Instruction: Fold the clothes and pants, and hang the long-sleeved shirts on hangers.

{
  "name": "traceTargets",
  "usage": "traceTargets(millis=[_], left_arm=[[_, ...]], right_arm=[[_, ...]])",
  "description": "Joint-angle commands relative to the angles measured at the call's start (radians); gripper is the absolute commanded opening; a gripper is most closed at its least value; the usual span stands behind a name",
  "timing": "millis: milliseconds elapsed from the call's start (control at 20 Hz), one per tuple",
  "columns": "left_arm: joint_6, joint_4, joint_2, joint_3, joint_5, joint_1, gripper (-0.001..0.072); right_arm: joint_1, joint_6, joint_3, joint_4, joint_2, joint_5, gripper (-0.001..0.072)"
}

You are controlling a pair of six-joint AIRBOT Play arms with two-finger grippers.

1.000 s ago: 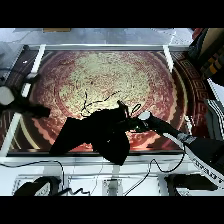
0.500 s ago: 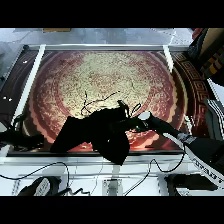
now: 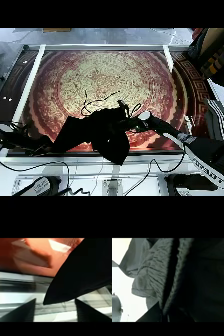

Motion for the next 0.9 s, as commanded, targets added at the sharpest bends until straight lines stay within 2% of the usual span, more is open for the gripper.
traceTargets(millis=[0,200,300,400,450,550,700,850], left_arm=[[0.0,-0.074,-0.073,-0.002,0.012,0.003,0.0462],[0.015,-0.15,-0.093,-0.002,0.076,0.003,0.0457],[0.021,-0.204,-0.093,-0.002,0.104,0.003,0.0247],[0.058,-0.25,-0.093,-0.002,0.106,0.003,0.015],[0.081,-0.275,-0.093,-0.001,0.106,0.003,0.0016],[0.139,-0.374,-0.093,0.0,0.113,0.003,0.0008],[0.271,-0.626,-0.093,0.048,0.149,0.003,0.0007],[0.292,-0.763,-0.093,0.214,0.207,0.0,0.0006]], right_arm=[[0.001,0.0,0.001,0.0,0.0,-0.001,0.0019],[0.001,-0.002,0.001,-0.005,0.0,-0.002,0.0019],[0.001,-0.002,0.001,-0.007,0.0,-0.002,0.0019],[0.001,-0.002,0.001,-0.007,0.0,-0.002,0.0019],[0.001,-0.002,0.001,-0.007,0.0,-0.002,0.0019],[-0.007,-0.002,0.004,-0.008,0.002,-0.002,0.0019],[-0.062,0.0,0.083,-0.109,0.019,0.002,0.0019],[-0.197,0.085,0.251,-0.25,0.051,0.0,0.0018]])
